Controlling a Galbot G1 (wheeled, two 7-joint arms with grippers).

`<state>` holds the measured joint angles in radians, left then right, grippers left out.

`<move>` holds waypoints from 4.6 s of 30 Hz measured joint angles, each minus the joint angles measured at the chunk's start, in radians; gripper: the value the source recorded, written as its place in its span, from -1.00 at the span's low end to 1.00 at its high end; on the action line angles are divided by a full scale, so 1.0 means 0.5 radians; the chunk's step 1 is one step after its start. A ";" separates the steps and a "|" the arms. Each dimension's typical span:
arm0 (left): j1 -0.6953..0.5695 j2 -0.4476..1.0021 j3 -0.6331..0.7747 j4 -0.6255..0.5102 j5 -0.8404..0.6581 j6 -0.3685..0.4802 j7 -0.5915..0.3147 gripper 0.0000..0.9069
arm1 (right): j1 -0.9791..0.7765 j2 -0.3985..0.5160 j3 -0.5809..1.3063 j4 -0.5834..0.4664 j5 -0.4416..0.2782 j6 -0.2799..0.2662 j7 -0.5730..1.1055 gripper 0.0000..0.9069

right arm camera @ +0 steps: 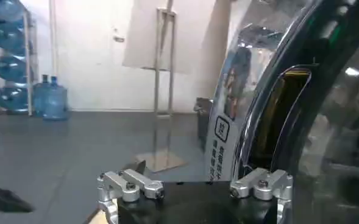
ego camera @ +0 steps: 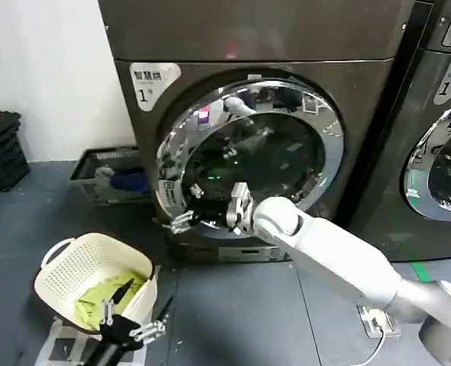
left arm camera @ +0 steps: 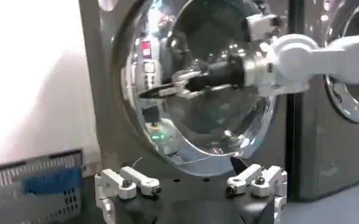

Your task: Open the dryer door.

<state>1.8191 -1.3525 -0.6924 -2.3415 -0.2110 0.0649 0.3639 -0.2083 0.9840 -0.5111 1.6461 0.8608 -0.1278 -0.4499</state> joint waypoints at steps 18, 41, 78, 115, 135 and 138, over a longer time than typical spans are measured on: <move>-0.426 0.429 -0.306 0.265 -0.548 0.105 0.152 1.00 | -0.346 -0.316 0.206 0.479 -0.011 -0.001 -0.216 1.00; -0.949 0.925 -0.027 0.756 -0.758 -0.015 0.390 1.00 | -1.075 -0.698 0.832 0.873 -0.092 0.048 -0.623 1.00; -2.438 0.920 1.695 1.151 -0.723 -0.207 0.669 1.00 | -3.097 -0.411 2.900 1.205 -0.323 0.304 -0.213 1.00; -2.852 0.481 2.268 1.399 -0.568 -0.355 0.574 1.00 | -3.640 1.143 4.386 0.781 -0.857 0.253 1.110 1.00; -3.092 0.048 2.496 1.814 -0.380 -0.437 0.361 1.00 | -3.572 1.251 4.866 0.158 -0.900 0.209 1.426 1.00; -3.110 -0.027 2.507 1.882 -0.369 -0.443 0.358 1.00 | -3.582 1.251 4.896 0.111 -0.908 0.191 1.490 1.00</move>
<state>0.2639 -1.3658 0.5611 -1.4004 -0.3954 -0.1567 0.5431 -1.9993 1.6094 1.9370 1.7014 0.4066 -0.0323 0.2951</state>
